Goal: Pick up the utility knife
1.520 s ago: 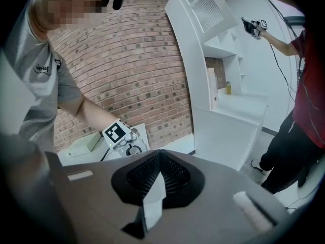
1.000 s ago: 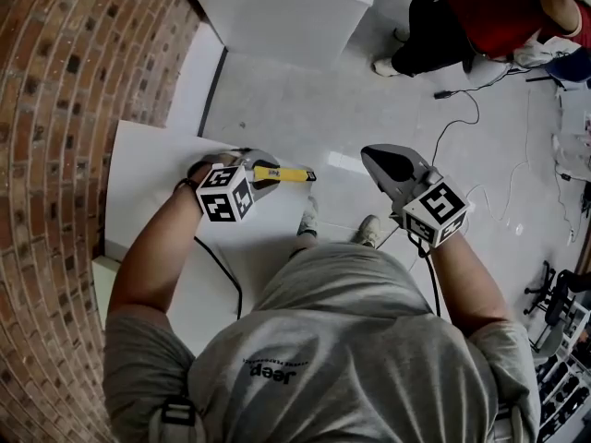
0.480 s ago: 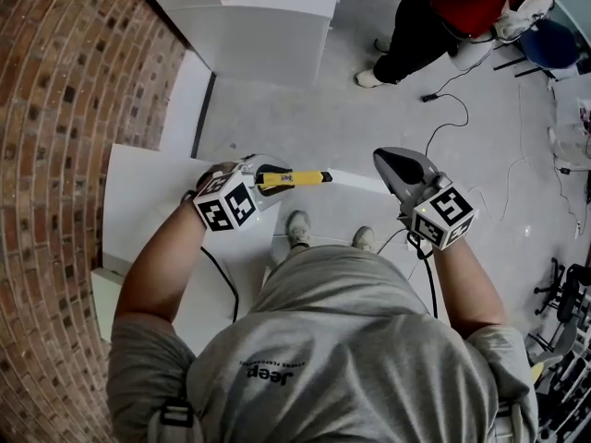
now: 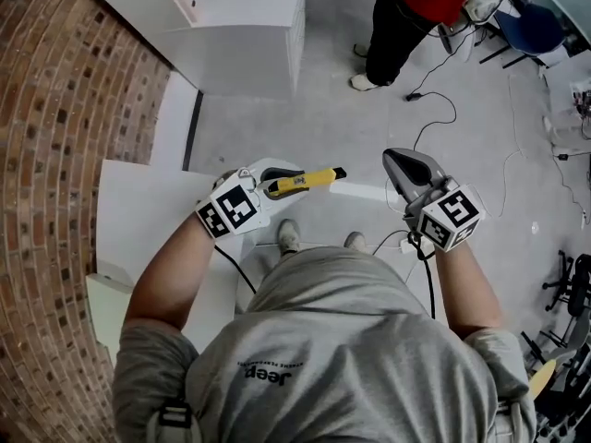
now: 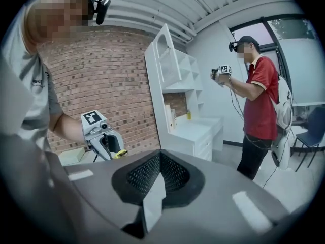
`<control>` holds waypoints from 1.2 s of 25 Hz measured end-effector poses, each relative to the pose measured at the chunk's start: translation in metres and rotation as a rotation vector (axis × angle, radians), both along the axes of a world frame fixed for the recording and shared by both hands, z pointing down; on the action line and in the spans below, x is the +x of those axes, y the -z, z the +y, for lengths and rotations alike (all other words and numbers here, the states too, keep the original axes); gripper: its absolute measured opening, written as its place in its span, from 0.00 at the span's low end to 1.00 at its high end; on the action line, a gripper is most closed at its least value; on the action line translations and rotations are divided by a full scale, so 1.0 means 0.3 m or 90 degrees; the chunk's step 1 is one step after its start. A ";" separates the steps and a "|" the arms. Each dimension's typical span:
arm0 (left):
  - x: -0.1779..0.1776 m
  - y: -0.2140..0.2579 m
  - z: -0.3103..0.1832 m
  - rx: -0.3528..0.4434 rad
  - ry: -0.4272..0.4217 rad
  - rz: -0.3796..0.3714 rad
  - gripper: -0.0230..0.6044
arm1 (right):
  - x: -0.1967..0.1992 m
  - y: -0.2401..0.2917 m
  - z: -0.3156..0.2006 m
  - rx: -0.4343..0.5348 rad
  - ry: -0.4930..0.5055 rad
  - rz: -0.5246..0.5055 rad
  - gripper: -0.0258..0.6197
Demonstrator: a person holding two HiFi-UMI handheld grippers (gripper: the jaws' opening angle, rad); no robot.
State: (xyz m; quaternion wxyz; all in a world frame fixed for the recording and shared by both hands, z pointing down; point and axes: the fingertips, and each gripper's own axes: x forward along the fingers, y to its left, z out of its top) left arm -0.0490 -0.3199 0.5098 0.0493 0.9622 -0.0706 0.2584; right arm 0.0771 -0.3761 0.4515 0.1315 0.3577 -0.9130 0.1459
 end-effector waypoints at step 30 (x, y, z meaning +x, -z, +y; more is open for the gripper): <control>0.568 0.450 0.054 -0.150 0.103 0.441 0.23 | 0.551 0.200 0.167 0.058 -0.138 -0.084 0.05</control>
